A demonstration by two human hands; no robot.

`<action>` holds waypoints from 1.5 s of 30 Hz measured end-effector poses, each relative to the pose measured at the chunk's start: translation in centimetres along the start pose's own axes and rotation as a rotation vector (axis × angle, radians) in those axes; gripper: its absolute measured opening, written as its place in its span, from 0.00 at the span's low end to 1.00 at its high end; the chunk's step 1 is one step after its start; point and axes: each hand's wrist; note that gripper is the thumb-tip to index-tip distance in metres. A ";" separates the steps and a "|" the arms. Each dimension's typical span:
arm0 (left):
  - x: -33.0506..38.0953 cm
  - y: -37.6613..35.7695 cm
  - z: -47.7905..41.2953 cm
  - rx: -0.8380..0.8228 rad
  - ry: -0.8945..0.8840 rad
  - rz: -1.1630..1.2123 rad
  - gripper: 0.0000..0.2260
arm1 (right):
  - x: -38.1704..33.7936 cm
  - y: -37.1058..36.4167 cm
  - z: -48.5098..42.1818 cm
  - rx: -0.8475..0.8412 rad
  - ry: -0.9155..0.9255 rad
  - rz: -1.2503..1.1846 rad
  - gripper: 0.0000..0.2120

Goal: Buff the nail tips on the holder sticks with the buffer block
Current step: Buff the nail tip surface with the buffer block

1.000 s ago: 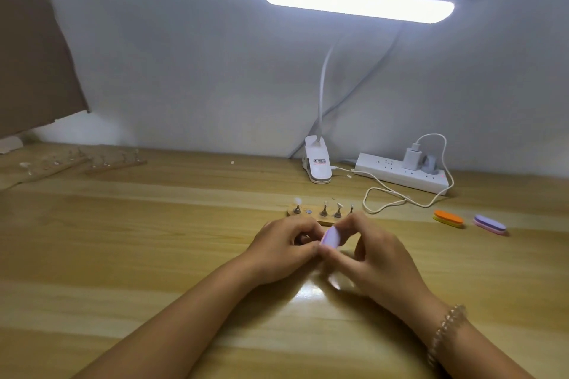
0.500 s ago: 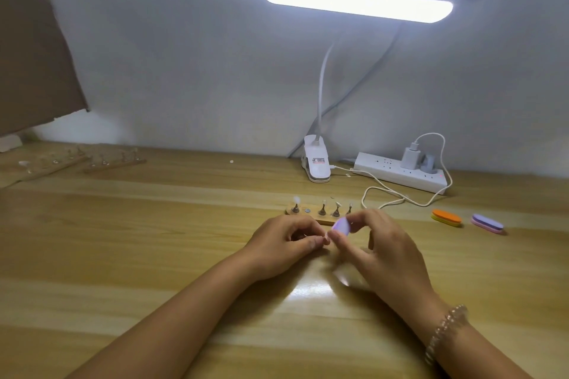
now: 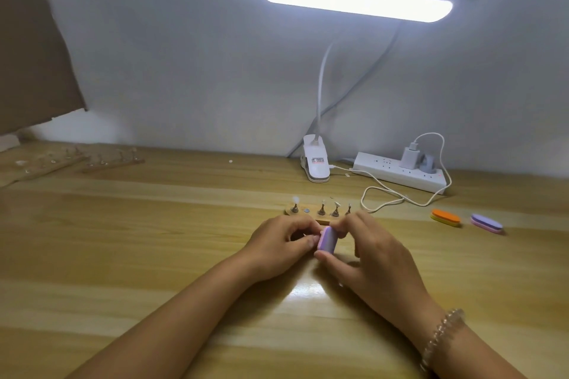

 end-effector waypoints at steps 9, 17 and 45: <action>0.2 0.1 0.0 0.003 -0.005 0.011 0.07 | -0.3 -0.1 0.2 -0.016 0.025 0.005 0.17; 0.4 0.0 0.0 -0.013 0.010 0.022 0.09 | -0.2 -0.3 0.2 0.003 0.045 0.013 0.18; 0.3 0.1 -0.1 -0.045 0.025 0.020 0.07 | 0.1 0.0 -0.3 0.059 -0.119 -0.120 0.15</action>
Point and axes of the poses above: each hand's wrist, its own z-axis away from the middle knuckle, its own y-axis out of the back of the hand, x = y × z, and after that the axes turned 15 degrees about -y, right-handed
